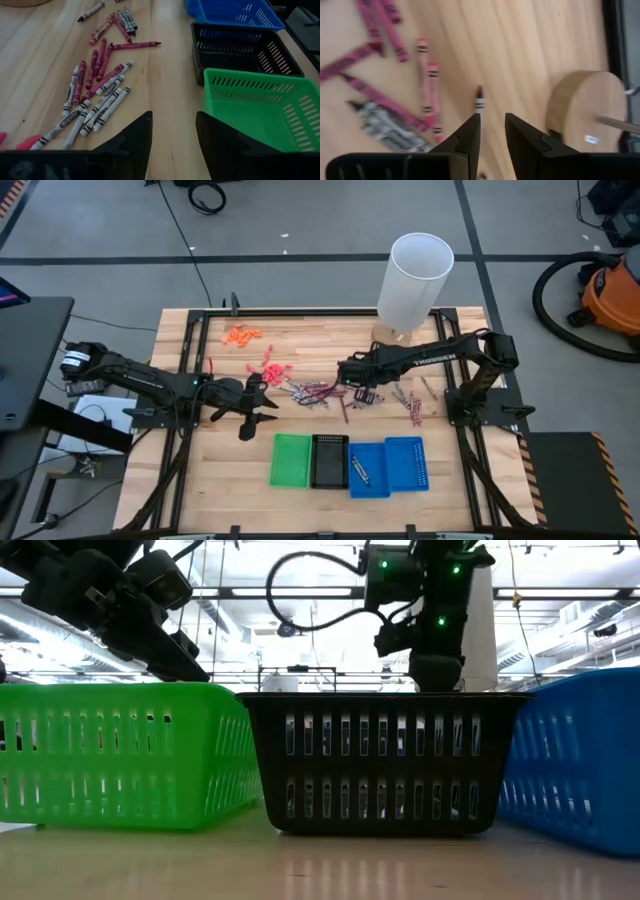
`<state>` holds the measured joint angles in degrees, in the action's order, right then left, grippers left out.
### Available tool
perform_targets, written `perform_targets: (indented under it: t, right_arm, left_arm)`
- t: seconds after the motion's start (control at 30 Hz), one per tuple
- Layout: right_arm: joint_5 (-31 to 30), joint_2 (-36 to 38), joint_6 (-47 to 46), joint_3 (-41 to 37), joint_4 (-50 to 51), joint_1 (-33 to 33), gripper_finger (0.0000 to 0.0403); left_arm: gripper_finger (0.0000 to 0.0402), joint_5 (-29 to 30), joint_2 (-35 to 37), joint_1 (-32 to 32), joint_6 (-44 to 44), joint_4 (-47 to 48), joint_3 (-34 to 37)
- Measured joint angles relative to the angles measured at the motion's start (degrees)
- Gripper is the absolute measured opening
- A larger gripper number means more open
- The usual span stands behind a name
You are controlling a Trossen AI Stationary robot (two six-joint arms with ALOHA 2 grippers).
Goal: Sort crayons
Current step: Put the black crayon into the left blue bin
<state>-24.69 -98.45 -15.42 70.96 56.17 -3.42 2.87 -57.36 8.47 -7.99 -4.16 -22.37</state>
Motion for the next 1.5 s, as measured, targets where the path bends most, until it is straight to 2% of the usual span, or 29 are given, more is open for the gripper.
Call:
perform_targets:
  t: [0.2,0.43,0.57,0.67,0.8,0.97,1.2,1.5]
  right_arm:
    - [0.4,0.86,3.45,-0.59,0.41,-3.94,0.0098]
    - [1.0,6.31,5.15,-5.77,-1.73,-8.26,0.0098]
    - [4.53,9.33,6.34,-8.9,-4.35,-10.52,0.0098]
    - [7.48,10.57,7.62,-11.94,-7.52,-12.55,0.0098]
    - [14.69,10.67,9.4,-16.85,-15.03,-15.08,0.0098]
    - [20.0,10.36,10.51,-21.88,-23.42,-15.95,0.0098]
    - [24.19,10.38,9.1,-26.67,-32.1,-15.93,0.0098]
    - [24.93,10.51,7.65,-33.01,-41.5,-15.93,0.0098]
  left_arm:
    - [0.0162,0.0,0.0,0.0,-0.26,0.06,0.0]
    - [0.0162,0.02,0.0,0.0,-0.54,0.66,0.0]
    - [0.0162,0.06,0.0,0.0,-0.52,0.66,0.0]
    - [0.0162,0.77,0.0,0.0,-0.5,0.66,0.0]
    - [0.0162,1.4,0.0,0.0,-0.47,0.63,0.0]
    - [0.0162,1.73,0.0,0.0,-0.43,0.61,0.0]
    - [0.0162,1.99,0.0,0.0,-0.17,0.61,0.0]
    - [0.0162,2.01,0.0,0.0,-0.19,0.61,0.0]
